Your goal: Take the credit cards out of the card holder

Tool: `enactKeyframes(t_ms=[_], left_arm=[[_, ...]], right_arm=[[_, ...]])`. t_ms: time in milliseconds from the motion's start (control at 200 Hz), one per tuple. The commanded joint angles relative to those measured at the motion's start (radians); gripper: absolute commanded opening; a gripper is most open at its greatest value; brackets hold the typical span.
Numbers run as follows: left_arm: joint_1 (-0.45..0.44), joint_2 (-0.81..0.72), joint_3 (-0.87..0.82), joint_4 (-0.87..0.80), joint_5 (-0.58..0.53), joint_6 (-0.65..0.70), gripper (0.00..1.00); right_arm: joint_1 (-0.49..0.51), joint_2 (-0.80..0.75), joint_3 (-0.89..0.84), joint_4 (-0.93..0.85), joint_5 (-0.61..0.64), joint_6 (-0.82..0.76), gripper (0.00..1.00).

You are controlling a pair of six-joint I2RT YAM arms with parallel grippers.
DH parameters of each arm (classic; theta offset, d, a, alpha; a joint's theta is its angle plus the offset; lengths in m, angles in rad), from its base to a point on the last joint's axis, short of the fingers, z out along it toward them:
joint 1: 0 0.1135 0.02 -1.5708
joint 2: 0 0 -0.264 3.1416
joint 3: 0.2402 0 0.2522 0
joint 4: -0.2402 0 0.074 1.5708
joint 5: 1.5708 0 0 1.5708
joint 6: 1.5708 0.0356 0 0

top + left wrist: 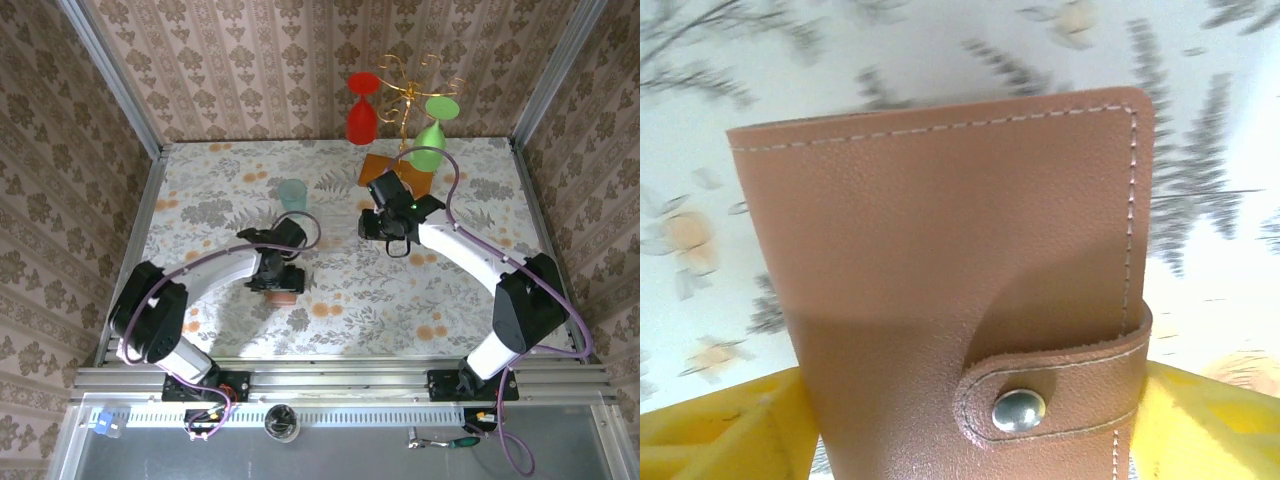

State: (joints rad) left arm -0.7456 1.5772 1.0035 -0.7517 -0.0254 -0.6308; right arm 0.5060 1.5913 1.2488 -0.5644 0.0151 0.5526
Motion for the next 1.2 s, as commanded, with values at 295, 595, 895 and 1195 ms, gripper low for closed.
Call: enactKeyframes(t_ms=[295, 595, 895, 1195], left_arm=[[-0.185, 0.184, 0.181, 0.057, 0.074, -0.150, 0.77], [-0.223, 0.179, 0.144, 0.094, 0.090, -0.221, 0.86], [-0.227, 0.120, 0.080, 0.168, 0.132, -0.269, 0.83], [-0.229, 0.079, 0.053, 0.204, 0.130, -0.282, 0.78]], right_arm=[[-0.040, -0.076, -0.060, 0.012, 0.002, -0.015, 0.27], [-0.044, -0.075, -0.077, 0.022, -0.023, -0.016, 0.27], [-0.044, -0.088, -0.078, 0.021, -0.043, -0.014, 0.27], [-0.041, -0.112, -0.099, 0.022, -0.068, 0.007, 0.27]])
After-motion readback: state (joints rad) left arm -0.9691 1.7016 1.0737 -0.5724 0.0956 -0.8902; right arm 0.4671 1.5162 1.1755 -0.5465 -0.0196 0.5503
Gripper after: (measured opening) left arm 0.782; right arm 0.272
